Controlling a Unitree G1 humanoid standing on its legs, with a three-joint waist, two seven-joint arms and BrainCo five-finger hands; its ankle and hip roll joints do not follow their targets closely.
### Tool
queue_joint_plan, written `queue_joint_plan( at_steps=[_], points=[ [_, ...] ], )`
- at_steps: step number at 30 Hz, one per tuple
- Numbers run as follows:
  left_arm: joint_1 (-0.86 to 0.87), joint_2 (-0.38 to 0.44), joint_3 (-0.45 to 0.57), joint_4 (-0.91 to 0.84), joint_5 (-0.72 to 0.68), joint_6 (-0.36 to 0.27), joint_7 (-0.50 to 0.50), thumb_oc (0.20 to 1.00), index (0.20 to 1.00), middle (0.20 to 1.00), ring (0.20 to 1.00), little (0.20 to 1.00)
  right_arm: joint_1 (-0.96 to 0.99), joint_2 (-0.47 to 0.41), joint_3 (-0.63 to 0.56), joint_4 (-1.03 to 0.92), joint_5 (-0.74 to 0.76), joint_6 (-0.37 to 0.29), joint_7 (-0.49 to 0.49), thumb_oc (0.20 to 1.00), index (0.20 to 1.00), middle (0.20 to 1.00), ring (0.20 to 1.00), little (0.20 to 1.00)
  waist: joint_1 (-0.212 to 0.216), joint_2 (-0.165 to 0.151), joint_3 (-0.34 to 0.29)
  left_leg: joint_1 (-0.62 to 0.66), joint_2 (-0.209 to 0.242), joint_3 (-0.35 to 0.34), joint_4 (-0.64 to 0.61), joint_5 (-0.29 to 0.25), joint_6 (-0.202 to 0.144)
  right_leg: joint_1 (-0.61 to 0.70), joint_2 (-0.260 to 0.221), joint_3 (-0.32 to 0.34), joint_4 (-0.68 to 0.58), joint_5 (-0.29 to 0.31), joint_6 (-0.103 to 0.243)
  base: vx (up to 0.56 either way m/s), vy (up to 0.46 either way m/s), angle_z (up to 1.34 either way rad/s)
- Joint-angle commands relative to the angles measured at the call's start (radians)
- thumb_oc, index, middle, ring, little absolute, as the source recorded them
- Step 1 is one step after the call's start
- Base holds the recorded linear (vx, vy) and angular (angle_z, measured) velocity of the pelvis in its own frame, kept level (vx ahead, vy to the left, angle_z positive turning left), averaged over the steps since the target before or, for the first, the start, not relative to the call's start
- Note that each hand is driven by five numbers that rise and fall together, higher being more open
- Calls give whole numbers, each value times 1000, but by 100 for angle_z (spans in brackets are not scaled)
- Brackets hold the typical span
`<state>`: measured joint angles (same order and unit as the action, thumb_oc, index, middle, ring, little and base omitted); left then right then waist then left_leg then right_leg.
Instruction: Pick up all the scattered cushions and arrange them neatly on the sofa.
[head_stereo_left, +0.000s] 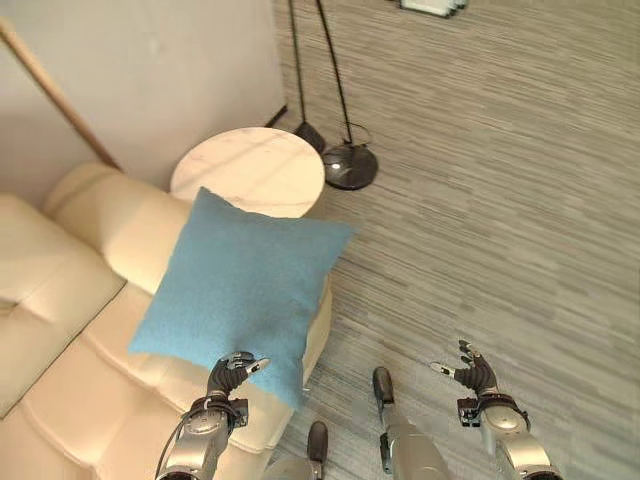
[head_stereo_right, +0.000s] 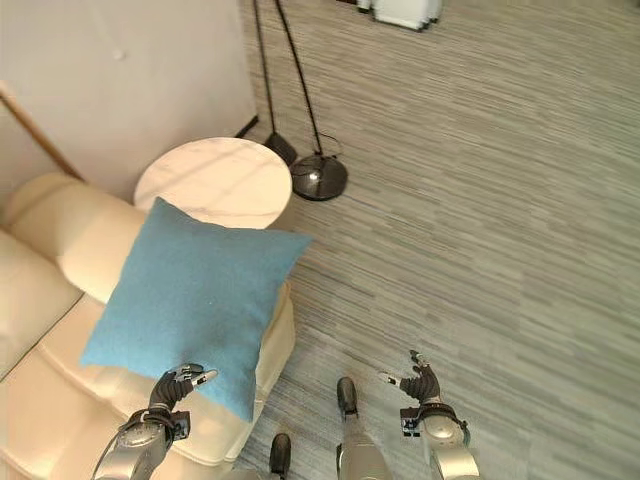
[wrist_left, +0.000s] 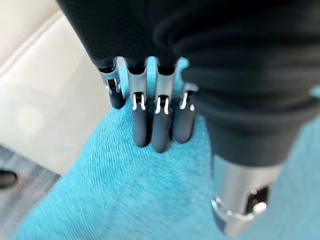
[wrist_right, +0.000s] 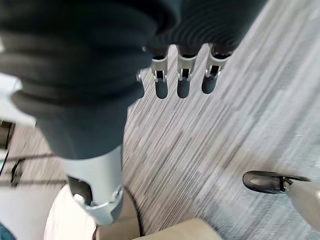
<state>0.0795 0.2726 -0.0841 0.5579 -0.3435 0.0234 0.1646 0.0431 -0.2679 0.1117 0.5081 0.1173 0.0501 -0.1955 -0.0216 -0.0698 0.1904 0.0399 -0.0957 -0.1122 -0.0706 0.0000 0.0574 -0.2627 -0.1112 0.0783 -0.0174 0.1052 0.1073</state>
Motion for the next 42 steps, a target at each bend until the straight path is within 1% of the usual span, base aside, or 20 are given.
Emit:
queue_joint_plan(
  at_steps=[1,3,4,8,9,11,13,15,16,20,23,24,25,26,27,28,30,32,36,42],
  points=[
    [-25,-4,7,-62,-117,-56,14,1000,1000,1000,1000,1000,-31,-36,16,-46,3,-27,-8,1000,1000,1000,1000,1000,-18,24,-15,-14,94,33,77,-93,-70,94,32,-29,39,-80,36,127,-150,87],
    [-19,-11,7,-64,-137,-53,21,1000,1000,1000,1000,1000,-26,-35,21,-52,3,-25,-5,1000,1000,1000,1000,1000,-16,22,-19,-13,105,19,83,-95,-78,101,40,-33,45,-88,28,146,-195,61],
    [-14,-20,4,-63,-168,-47,22,1000,1000,1000,1000,1000,-19,-40,28,-50,7,-29,-2,1000,1000,1000,1000,1000,-8,15,-17,-26,129,-3,111,-98,-97,112,53,-52,62,-114,12,133,-224,31],
    [-19,-26,-9,-61,-176,-41,18,1000,1000,1000,1000,1000,-8,-53,28,-59,14,-37,-1,1000,1000,1000,1000,1000,-13,5,-4,-76,140,-13,193,-99,-113,145,45,-115,72,-149,-13,97,-146,88],
    [-36,-30,-14,-58,-186,-43,15,1000,1000,1000,1000,1000,-7,-64,22,-74,13,-36,-4,1000,1000,1000,1000,1000,-14,-2,9,-131,152,71,234,-80,-110,180,23,-173,62,-169,-22,57,-70,87],
    [-51,-30,-17,-63,-184,-45,19,1000,1000,1000,1000,1000,-5,-67,20,-69,15,-36,-14,1000,1000,1000,1000,1000,-19,-4,13,-171,184,186,227,-54,-101,218,11,-233,34,-179,-18,96,-50,128],
    [-62,-18,-8,-67,-167,-42,22,1000,1000,1000,1000,1000,-3,-69,9,-62,19,-29,-30,1000,1000,1000,1000,1000,-20,1,8,-241,228,358,163,28,-113,251,4,-312,8,-192,-12,143,55,181],
    [-61,-13,-2,-71,-162,-42,24,1000,1000,1000,1000,1000,-4,-71,7,-61,19,-24,-36,1000,1000,1000,1000,1000,-16,0,6,-243,233,385,144,24,-127,269,2,-321,7,-212,-8,174,86,83],
    [-42,-5,15,-73,-156,-45,25,1000,1000,1000,1000,1000,0,-72,4,-61,14,-23,-36,1000,1000,1000,1000,1000,-11,8,-6,-219,256,428,89,45,-133,283,3,-360,25,-225,0,131,98,59],
    [-24,-2,22,-69,-142,-34,15,1000,1000,1000,1000,1000,2,-63,-9,-67,5,-19,-31,1000,1000,1000,1000,1000,-9,2,-31,-198,232,405,66,53,-121,306,-17,-383,51,-241,9,156,153,13],
    [-1,10,38,-65,-131,-24,9,1000,1000,1000,1000,1000,12,-43,-29,-75,3,-11,-26,1000,1000,1000,1000,1000,-1,-14,-43,-144,186,390,51,11,-81,289,-62,-370,188,-244,34,190,221,20],
    [0,10,38,-65,-131,-24,9,1000,1000,1000,1000,1000,12,-42,-29,-75,2,-11,-26,1000,1000,1000,1000,1000,-1,-16,-43,-143,184,390,51,10,-80,287,-64,-369,192,-246,36,144,235,23],
    [1,21,41,-68,-124,-20,12,1000,1000,1000,1000,1000,10,-35,-33,-74,-1,-4,-25,1000,1000,1000,1000,1000,-8,-15,-31,-121,168,377,47,-4,-60,241,-86,-337,318,-202,59,26,192,34],
    [3,30,43,-66,-118,-23,13,1000,1000,1000,1000,1000,20,-23,-39,-82,-6,-2,-30,1000,1000,1000,1000,1000,-23,-4,-22,-116,165,367,38,3,-43,172,-64,-251,387,-161,67,26,188,35],
    [3,30,43,-66,-118,-23,13,1000,1000,1000,1000,1000,20,-23,-39,-82,-6,-2,-30,1000,1000,1000,1000,1000,-22,-5,-23,-115,165,368,37,3,-43,171,-64,-249,388,-162,67,59,109,39],
    [9,28,50,-70,-119,-24,9,1000,1000,1000,1000,1000,29,-22,-54,-86,-10,2,-34,1000,1000,1000,1000,1000,-34,1,-22,-97,160,348,27,-1,-44,156,-41,-175,341,-178,55,129,18,40],
    [2,28,57,-57,-124,-27,13,1000,1000,1000,1000,1000,33,-30,-86,-84,-24,6,-61,1000,1000,1000,1000,1000,-49,5,-21,-79,161,312,13,-2,-57,130,-33,-119,189,-165,52,202,-56,58],
    [-4,28,60,-47,-129,-27,14,1000,1000,1000,1000,1000,42,-45,-106,-95,-48,15,-72,1000,1000,1000,1000,1000,-61,-7,-18,-70,151,282,12,-6,-62,105,-23,-69,111,-134,65,155,-99,54],
    [-36,27,74,20,-129,-30,6,1000,1000,1000,1000,1000,6,-121,-124,-103,-121,30,-80,1000,1000,1000,1000,1000,-53,-43,-34,-53,147,259,5,-9,-74,137,-30,-73,32,-99,68,111,-142,59],
    [-60,8,64,79,-152,-22,-3,1000,1000,1000,1000,1000,-37,-228,-111,-142,-197,63,-50,1000,1000,1000,1000,1000,-47,-51,-59,-39,170,236,-15,-1,-90,180,-17,-95,18,-115,52,119,-119,6]
  ],
)
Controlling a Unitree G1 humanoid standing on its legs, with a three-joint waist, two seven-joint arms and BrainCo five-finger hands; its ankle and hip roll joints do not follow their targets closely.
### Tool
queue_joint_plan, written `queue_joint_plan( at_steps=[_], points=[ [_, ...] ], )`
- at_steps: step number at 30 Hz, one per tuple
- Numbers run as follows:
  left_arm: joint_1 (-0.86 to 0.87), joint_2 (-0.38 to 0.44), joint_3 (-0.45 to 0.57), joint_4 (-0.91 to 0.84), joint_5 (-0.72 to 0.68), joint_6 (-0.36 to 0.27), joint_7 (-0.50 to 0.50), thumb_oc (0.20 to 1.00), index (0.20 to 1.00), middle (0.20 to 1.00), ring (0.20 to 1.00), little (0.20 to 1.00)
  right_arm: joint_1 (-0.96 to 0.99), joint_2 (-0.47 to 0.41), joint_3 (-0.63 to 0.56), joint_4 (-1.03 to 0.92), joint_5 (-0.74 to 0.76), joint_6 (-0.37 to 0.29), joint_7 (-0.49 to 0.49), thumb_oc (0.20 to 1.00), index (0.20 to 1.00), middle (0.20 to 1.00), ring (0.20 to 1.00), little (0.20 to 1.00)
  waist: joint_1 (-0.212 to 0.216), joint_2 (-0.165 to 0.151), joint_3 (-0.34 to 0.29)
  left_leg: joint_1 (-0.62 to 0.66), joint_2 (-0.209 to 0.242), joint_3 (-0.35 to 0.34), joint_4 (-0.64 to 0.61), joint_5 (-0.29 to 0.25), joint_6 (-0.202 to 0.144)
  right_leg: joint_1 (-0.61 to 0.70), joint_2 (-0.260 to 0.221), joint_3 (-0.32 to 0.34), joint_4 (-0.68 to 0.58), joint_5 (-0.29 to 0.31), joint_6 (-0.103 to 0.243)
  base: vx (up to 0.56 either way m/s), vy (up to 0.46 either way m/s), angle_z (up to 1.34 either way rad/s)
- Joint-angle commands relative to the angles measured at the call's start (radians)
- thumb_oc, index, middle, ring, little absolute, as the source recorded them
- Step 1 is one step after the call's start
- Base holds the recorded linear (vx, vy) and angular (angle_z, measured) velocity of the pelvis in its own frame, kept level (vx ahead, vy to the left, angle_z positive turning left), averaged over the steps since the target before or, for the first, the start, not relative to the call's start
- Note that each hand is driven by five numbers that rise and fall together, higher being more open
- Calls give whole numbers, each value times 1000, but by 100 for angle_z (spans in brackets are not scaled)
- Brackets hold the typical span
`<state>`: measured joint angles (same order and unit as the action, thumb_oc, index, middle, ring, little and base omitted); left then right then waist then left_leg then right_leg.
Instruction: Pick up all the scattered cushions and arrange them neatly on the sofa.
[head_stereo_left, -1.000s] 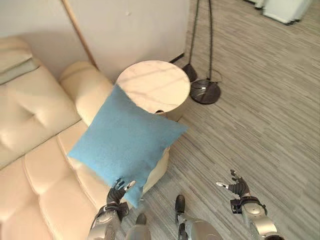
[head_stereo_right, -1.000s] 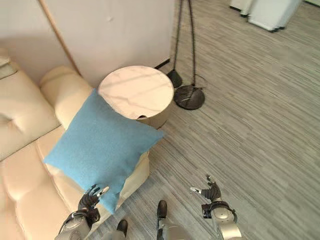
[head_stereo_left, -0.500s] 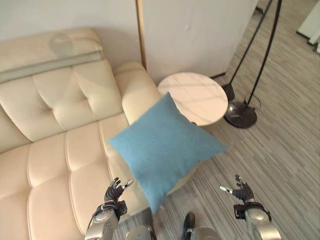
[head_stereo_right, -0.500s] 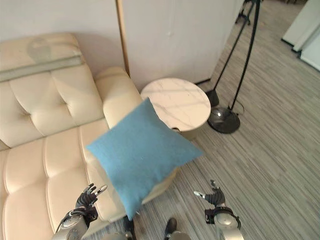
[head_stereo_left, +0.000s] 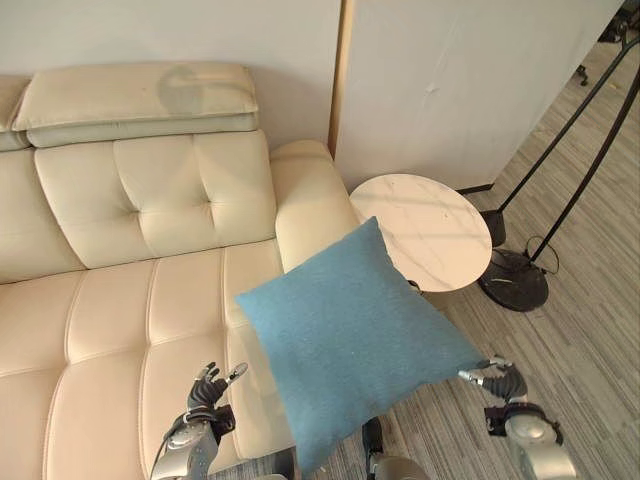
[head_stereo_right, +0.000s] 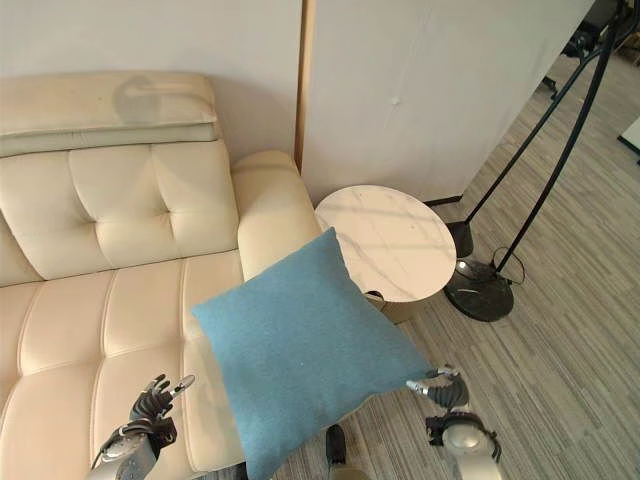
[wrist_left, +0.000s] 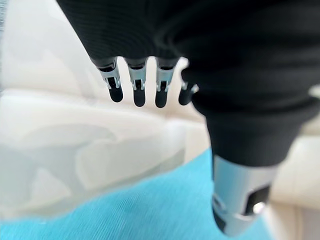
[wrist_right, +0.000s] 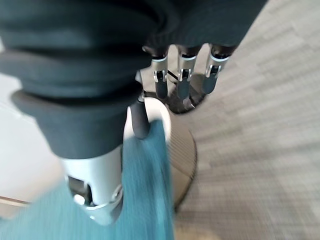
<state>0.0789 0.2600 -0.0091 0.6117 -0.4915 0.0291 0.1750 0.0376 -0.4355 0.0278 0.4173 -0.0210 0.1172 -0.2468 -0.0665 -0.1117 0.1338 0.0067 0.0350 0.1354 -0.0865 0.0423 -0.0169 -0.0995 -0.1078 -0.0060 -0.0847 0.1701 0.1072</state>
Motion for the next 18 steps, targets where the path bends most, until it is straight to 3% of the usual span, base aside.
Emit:
queue_joint_plan(
  at_steps=[1,10,18],
  points=[
    [-61,15,-12,30,-13,-25,-14,1000,1000,1000,1000,1000,-32,-74,-28,-62,-68,1,7,1000,1000,1000,1000,1000,-1,-10,-4,-6,42,-17,0,-42,-18,22,-19,-18,85,-183,49,77,-79,19],
    [-91,-3,-36,80,-33,-26,-5,1000,1000,1000,1000,1000,-123,-151,23,-72,-60,2,16,1000,1000,1000,1000,1000,15,-26,-4,-14,55,-38,-1,-39,-34,47,-11,-55,58,-194,38,38,-48,11],
    [-188,-25,-91,181,-54,-33,33,1000,1000,1000,1000,1000,-254,9,220,-52,108,-23,24,1000,1000,1000,1000,1000,51,-57,50,-74,64,-54,-1,-19,-44,-11,-8,-70,65,-189,29,-43,-27,4]
  ],
)
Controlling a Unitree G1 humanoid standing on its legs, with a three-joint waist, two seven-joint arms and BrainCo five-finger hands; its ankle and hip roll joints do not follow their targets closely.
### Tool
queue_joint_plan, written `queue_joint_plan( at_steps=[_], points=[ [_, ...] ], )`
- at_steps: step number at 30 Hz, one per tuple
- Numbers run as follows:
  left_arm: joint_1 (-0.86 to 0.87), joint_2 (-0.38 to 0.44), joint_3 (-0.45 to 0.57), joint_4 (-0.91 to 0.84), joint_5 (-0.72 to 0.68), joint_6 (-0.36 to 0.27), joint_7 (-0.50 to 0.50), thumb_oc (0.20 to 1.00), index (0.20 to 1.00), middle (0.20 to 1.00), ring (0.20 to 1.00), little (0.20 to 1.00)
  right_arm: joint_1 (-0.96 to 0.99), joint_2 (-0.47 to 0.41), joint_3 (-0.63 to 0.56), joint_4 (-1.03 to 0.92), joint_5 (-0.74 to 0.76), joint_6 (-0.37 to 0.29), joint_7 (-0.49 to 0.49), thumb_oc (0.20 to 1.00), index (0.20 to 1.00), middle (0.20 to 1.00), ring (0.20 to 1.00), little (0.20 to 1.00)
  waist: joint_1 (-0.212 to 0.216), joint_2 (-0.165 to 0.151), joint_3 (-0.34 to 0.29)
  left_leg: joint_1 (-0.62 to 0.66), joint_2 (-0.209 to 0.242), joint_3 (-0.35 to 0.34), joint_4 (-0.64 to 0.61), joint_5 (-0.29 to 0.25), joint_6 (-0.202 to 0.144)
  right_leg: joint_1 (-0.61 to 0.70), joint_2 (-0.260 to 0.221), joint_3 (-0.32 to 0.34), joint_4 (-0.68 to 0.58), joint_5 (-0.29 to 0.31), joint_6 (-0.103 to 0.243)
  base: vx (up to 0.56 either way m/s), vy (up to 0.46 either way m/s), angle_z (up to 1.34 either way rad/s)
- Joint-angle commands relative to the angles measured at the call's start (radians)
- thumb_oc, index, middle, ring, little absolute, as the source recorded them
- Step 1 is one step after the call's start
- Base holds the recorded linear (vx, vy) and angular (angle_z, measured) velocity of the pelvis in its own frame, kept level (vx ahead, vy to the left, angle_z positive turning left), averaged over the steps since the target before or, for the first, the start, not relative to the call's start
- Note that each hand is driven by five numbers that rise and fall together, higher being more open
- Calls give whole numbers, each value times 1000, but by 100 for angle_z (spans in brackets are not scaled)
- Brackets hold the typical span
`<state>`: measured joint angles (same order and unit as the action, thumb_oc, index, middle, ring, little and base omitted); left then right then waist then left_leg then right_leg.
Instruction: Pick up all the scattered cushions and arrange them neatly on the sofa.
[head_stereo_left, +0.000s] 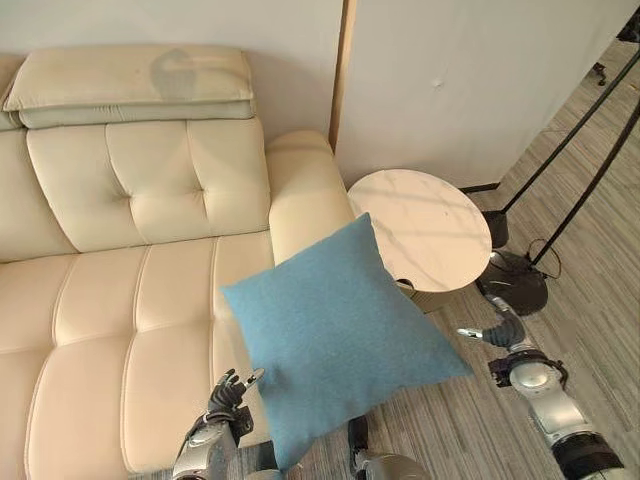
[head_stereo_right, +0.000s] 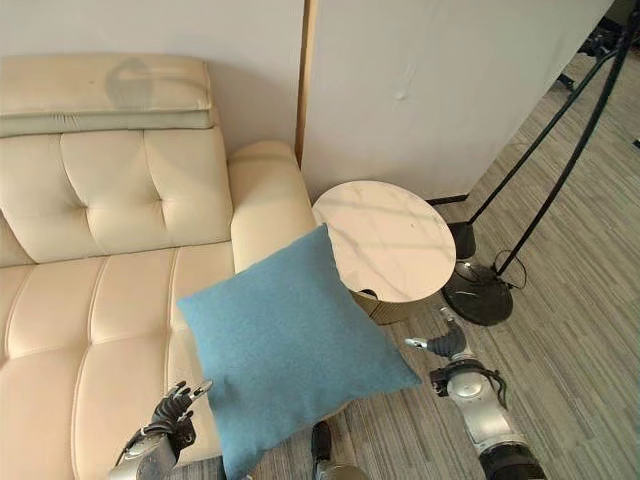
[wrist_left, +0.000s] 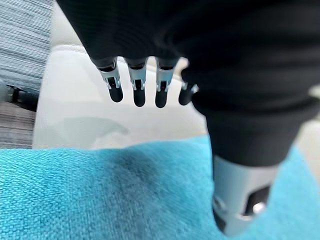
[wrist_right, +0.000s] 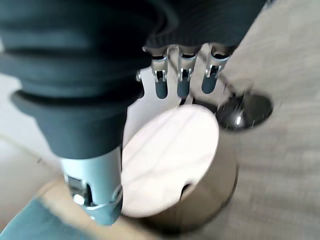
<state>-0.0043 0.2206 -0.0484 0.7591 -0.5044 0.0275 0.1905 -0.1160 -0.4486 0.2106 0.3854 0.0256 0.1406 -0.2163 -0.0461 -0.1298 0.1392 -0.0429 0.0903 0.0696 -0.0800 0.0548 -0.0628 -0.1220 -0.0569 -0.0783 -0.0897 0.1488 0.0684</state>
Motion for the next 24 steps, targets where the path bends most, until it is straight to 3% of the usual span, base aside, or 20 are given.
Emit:
queue_joint_plan(
  at_steps=[1,8,12,22,23,24],
  points=[
    [-127,12,-64,41,-41,-34,21,1000,1000,1000,1000,1000,-124,39,59,-18,71,-47,-7,1000,1000,1000,1000,1000,35,-41,58,-39,9,10,-7,-28,1,-4,-59,2,75,-167,67,-156,-8,10],
    [-319,-21,-151,114,-83,-61,51,1000,1000,1000,1000,1000,-306,158,191,34,152,-72,-48,1000,1000,1000,1000,1000,45,-60,149,-145,13,1,2,8,-4,-123,-55,9,121,-151,55,-125,2,5],
    [-502,-68,-254,95,-115,-76,55,1000,1000,1000,1000,1000,-442,203,330,-114,142,-98,-43,1000,1000,1000,1000,1000,27,-84,211,-202,23,8,7,25,-16,-191,-52,10,141,-142,54,-63,-13,-3],
    [-512,-172,-332,10,-296,-56,-21,1000,1000,1000,1000,1000,-439,237,417,-164,344,-107,34,1000,1000,1000,1000,1000,10,-101,246,-204,25,16,3,25,-22,-206,-51,11,142,-135,53,-4,-1,-1],
    [-508,-194,-350,3,-339,-50,-48,598,598,598,598,598,-423,252,445,-146,423,-112,69,1000,1000,1000,1000,1000,9,-104,253,-198,26,16,0,26,-25,-203,-49,11,141,-135,52,-15,-34,-1],
    [-508,-199,-355,-8,-363,-52,-60,310,310,310,310,310,-417,253,450,-139,456,-113,76,1000,1000,1000,1000,1000,8,-105,254,-201,26,15,-2,28,-25,-205,-49,10,140,-133,52,-8,-33,-1]
  ],
)
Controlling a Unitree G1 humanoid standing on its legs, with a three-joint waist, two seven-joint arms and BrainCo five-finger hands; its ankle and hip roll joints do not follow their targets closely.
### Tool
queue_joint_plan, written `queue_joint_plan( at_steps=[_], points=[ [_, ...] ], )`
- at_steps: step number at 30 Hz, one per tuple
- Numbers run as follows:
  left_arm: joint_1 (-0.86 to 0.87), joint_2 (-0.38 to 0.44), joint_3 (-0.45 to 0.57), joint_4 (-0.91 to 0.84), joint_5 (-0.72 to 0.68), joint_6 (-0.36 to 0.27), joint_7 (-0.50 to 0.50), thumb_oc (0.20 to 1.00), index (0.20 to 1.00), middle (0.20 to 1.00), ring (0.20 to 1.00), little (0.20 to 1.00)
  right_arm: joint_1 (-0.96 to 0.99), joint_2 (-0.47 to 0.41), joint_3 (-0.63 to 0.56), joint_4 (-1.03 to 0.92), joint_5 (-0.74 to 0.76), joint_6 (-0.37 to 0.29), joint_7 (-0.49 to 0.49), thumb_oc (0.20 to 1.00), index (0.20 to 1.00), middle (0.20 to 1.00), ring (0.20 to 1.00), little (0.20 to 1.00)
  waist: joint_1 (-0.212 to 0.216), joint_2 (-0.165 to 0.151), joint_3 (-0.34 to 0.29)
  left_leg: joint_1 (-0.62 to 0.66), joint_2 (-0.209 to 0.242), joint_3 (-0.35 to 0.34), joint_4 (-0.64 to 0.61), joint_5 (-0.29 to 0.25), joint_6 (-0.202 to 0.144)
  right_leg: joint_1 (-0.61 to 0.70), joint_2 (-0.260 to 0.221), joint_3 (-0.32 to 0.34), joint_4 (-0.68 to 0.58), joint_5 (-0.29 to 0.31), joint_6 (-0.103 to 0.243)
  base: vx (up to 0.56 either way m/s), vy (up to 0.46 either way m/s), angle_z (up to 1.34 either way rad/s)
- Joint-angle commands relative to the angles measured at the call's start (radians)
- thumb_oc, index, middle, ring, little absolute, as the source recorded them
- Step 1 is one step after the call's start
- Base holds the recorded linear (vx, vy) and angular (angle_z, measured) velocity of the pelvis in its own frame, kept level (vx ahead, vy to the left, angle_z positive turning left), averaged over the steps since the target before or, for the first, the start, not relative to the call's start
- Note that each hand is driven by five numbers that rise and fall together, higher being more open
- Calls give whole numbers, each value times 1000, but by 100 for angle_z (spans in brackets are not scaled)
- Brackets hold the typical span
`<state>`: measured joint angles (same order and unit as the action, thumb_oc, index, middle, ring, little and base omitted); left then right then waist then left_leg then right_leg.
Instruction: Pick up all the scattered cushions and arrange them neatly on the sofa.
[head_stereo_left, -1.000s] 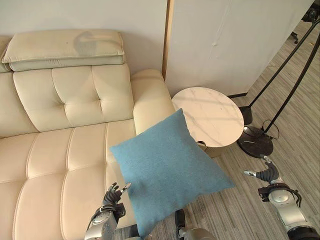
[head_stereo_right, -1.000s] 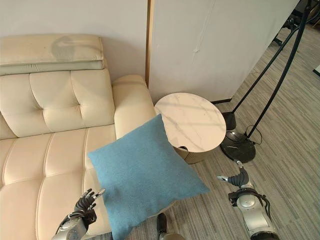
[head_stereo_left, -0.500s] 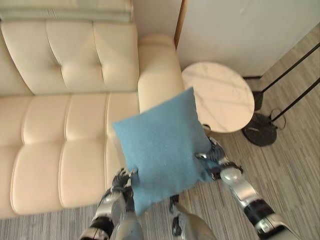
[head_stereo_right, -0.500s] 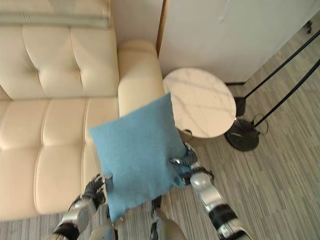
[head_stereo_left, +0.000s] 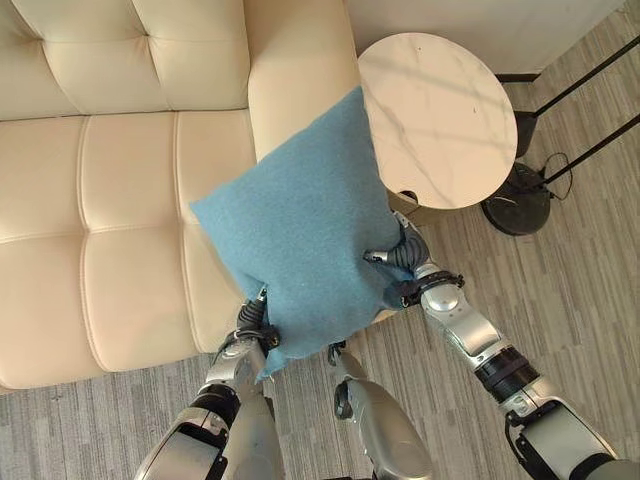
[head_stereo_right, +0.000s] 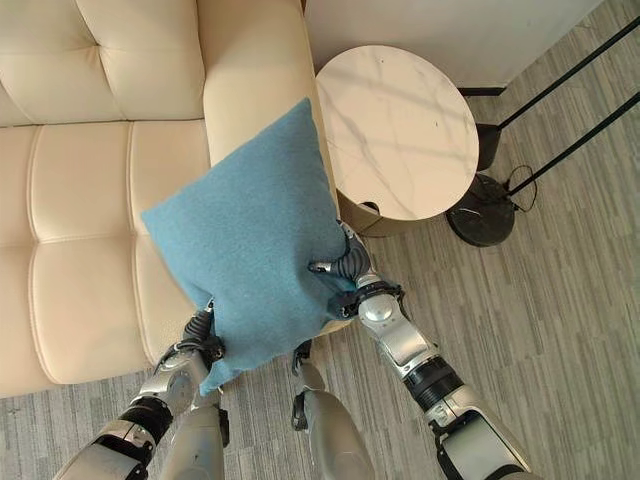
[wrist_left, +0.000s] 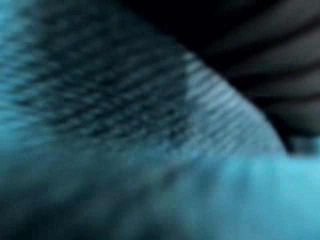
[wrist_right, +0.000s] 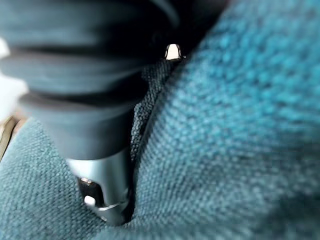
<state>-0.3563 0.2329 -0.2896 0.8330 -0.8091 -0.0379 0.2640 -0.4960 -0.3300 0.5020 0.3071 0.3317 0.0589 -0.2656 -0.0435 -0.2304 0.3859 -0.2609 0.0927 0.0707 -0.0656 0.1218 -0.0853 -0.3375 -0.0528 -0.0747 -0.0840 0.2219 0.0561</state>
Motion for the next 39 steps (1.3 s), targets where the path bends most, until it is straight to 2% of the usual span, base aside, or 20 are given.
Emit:
queue_joint_plan(
  at_steps=[1,2,3,7,10,18,20,23,26,32,39],
  points=[
    [-152,-217,-117,-95,-79,16,-143,200,200,200,200,200,-29,138,165,-53,171,-30,135,1000,1000,1000,1000,1000,6,-5,8,19,24,14,-18,-39,-4,12,-53,7,134,-206,64,0,0,0],
    [-151,-217,-117,-95,-79,16,-143,200,200,200,200,200,-29,138,165,-53,171,-31,135,1000,1000,1000,1000,1000,6,-5,8,19,24,14,-18,-39,-4,12,-53,7,134,-206,64,0,0,0],
    [-146,-219,-123,-113,-98,11,-150,200,200,200,200,200,-20,141,172,-47,200,-31,148,200,200,200,200,200,7,-4,10,20,24,14,-19,-38,-5,11,-52,8,134,-206,63,0,0,0],
    [-107,-218,-124,-193,-158,1,-188,200,200,200,200,200,48,124,188,-66,277,-44,227,200,200,200,200,200,12,-2,18,28,27,11,-22,-39,-9,18,-50,7,133,-209,61,-8,-18,1],
    [-115,-209,-131,-245,-146,-30,-189,200,200,200,200,200,63,123,176,-68,284,-70,233,200,200,200,200,200,15,6,22,30,28,8,-22,-40,-13,22,-51,0,134,-210,61,-34,-29,3],
    [-109,-158,-155,-349,-12,-60,-186,200,200,200,200,200,93,125,154,-88,280,-92,258,200,200,200,200,200,26,26,20,40,25,4,-22,-43,-13,39,-55,-8,132,-209,64,-15,8,1],
    [-70,-101,-154,-435,96,-77,-201,200,200,200,200,200,143,120,127,-113,303,-113,304,200,200,200,200,200,33,41,-9,54,23,7,-22,-51,-10,58,-61,-10,125,-209,70,14,72,1],
    [-37,-68,-134,-491,134,-87,-202,200,200,200,200,200,184,104,100,-151,308,-129,319,200,200,200,200,200,33,51,-31,70,20,12,-22,-59,-7,78,-65,-9,118,-208,75,22,55,2],
    [22,-23,-90,-560,187,-94,-190,200,200,200,200,200,260,76,23,-205,288,-142,318,200,200,200,200,200,25,63,-74,86,10,15,-22,-70,0,102,-73,-11,105,-203,83,38,88,5],
    [148,9,-7,-665,225,-88,-151,200,200,200,200,200,396,66,-132,-199,292,-140,287,200,200,200,200,200,5,84,-160,139,-17,15,-22,-100,24,166,-93,-10,81,-193,100,56,125,1],
    [209,44,30,-732,300,-93,-132,200,200,200,200,200,471,91,-214,-196,293,-145,269,200,200,200,200,200,-3,88,-193,179,-46,16,-22,-123,50,199,-113,2,81,-183,119,15,115,-1]
  ],
)
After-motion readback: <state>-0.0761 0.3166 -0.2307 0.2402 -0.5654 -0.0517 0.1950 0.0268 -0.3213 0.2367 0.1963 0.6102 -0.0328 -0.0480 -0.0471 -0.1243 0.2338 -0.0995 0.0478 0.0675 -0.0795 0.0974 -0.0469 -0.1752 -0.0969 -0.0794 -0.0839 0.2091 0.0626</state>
